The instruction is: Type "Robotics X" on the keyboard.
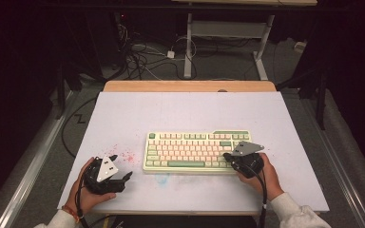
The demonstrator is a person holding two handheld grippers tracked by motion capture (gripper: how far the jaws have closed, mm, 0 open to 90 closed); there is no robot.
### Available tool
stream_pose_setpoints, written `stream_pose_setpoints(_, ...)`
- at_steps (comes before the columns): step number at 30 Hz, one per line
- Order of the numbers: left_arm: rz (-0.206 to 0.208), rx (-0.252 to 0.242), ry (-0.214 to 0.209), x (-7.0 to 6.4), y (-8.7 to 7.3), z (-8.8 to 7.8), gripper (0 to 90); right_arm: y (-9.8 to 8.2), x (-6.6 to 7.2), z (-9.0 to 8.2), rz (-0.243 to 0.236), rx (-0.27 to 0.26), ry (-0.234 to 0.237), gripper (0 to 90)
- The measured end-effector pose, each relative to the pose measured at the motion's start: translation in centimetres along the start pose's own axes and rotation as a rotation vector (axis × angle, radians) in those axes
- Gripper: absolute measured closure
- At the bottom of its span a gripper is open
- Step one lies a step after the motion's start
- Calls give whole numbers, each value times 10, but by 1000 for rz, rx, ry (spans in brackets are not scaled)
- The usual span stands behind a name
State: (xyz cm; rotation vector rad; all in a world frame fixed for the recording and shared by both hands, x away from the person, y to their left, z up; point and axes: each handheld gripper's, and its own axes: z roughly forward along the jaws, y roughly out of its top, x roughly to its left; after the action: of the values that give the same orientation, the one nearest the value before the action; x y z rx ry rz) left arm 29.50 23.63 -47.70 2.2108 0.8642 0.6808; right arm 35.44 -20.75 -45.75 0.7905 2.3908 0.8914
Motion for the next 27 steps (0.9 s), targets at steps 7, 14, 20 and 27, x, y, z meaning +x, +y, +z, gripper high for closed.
stream_pose_setpoints(7,-40,-25,-39,1,5,-6,547,-5,1,0,9,-28,-2,900)
stream_pose_setpoints(14,-19,6,-70,0,11,-6,838,-6,1,0,17,-32,0,900)
stream_pose_setpoints(20,-10,-6,-104,-1,22,-4,875,-6,2,0,19,-38,-11,900)
stream_pose_setpoints(27,12,0,-154,-7,39,7,875,-7,2,0,19,-43,-8,900)
